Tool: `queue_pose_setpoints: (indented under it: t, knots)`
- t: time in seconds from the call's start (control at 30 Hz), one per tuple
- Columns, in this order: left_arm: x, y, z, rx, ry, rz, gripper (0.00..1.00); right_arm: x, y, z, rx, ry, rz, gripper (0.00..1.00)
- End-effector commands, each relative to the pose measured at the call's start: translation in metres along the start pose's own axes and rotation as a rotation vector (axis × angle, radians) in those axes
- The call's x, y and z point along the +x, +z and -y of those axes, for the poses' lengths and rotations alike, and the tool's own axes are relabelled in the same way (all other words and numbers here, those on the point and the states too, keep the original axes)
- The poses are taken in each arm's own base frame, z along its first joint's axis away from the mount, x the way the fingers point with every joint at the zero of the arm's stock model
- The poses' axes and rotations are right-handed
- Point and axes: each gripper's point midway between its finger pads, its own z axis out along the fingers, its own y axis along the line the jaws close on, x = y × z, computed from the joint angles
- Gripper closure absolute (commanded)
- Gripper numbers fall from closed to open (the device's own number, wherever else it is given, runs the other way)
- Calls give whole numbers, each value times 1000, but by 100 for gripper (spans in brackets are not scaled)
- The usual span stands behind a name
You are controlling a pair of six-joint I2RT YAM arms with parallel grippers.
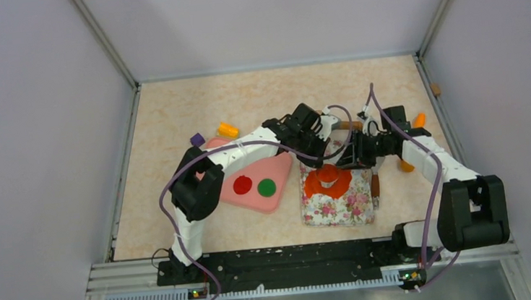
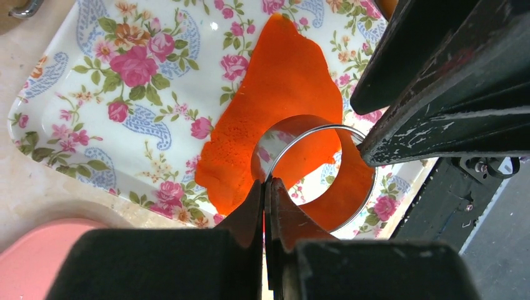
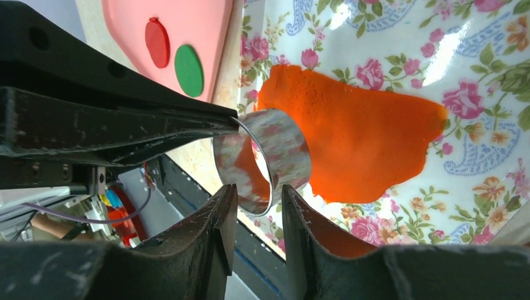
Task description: Roll out the dumpling wrappers from the dough
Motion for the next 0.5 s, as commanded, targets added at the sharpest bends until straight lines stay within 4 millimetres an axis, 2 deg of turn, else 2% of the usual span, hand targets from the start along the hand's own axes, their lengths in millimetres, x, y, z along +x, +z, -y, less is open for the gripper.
queue_pose_setpoints:
  t: [0.0, 0.23, 0.3, 0.47]
  knots:
    - [-30, -3, 5, 10, 40, 85, 100, 9, 3, 2, 15, -30, -21, 67]
    - [-28, 1, 5, 15, 35, 76, 100, 13, 6, 7, 32, -17, -25, 79]
    - [-25, 4, 5, 17, 22, 68, 100, 13, 7, 8, 33, -11, -25, 86]
    - [-17, 14, 2, 21, 7, 44, 100, 18, 11, 16, 50, -4, -36, 94]
